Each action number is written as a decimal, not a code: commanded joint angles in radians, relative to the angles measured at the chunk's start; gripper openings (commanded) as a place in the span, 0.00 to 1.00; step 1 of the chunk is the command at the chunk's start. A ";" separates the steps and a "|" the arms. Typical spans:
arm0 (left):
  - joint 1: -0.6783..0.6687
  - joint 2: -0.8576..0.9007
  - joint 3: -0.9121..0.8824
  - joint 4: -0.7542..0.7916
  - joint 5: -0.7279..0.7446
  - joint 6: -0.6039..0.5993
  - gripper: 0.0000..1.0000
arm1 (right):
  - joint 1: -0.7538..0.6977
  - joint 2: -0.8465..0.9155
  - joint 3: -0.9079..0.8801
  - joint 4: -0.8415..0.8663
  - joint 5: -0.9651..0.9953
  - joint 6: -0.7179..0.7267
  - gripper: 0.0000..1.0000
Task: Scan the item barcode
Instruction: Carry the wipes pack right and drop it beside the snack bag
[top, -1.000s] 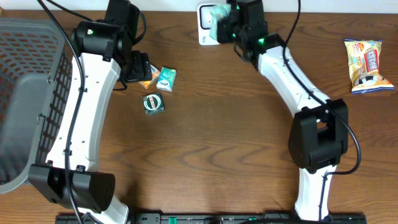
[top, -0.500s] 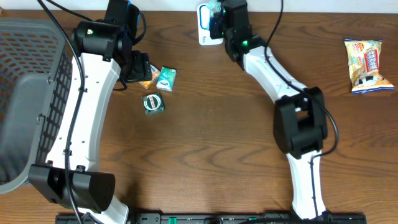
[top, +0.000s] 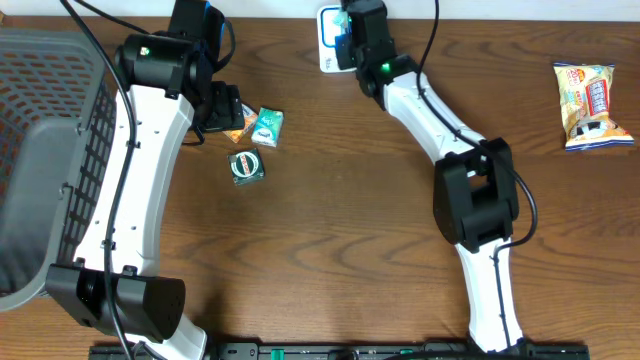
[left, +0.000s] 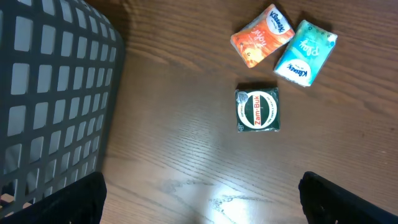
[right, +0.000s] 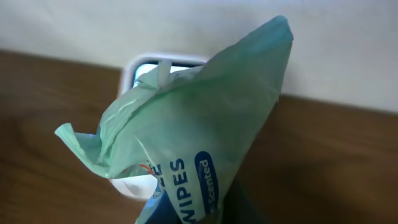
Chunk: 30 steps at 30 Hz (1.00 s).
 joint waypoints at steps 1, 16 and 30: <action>0.000 0.007 0.000 -0.003 -0.017 0.009 0.98 | -0.061 -0.117 0.040 -0.059 0.057 -0.016 0.01; 0.000 0.007 0.000 -0.003 -0.017 0.009 0.98 | -0.459 -0.169 0.010 -0.608 0.310 -0.113 0.12; 0.000 0.007 0.000 -0.003 -0.017 0.010 0.98 | -0.598 -0.168 0.001 -0.738 -0.512 -0.038 0.99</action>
